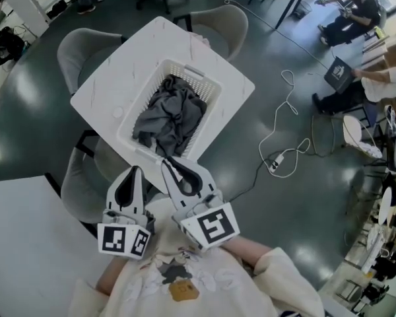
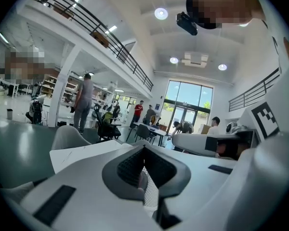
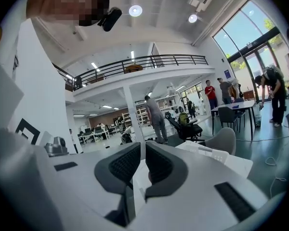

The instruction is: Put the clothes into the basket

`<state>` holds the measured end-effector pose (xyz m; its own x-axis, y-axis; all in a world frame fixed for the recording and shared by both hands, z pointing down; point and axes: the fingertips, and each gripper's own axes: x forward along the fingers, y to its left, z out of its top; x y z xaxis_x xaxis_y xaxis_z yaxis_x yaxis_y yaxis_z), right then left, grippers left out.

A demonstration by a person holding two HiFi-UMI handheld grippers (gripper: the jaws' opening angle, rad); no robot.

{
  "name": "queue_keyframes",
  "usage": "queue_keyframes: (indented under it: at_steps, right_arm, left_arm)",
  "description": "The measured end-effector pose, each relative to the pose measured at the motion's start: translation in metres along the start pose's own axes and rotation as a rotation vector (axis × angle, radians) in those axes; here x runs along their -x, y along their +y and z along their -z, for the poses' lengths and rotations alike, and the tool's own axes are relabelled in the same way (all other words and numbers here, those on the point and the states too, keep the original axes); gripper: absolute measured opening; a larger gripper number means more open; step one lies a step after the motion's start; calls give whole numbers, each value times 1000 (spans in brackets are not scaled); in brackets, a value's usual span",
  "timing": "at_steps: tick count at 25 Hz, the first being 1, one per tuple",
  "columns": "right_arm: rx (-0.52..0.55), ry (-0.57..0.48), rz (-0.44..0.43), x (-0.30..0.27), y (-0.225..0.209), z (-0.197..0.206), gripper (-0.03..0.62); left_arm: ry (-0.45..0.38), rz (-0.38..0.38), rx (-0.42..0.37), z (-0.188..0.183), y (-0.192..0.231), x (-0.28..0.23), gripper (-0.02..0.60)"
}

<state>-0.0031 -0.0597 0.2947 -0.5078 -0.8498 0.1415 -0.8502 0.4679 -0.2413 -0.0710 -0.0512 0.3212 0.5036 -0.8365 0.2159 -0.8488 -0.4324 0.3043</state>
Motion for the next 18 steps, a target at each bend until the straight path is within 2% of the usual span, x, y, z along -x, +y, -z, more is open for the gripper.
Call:
queue_keyframes:
  at_steps: [18]
  right_arm:
    - [-1,49,9,2,-9,13,40]
  left_arm:
    - [-12,21,12,4,-9,-9,11]
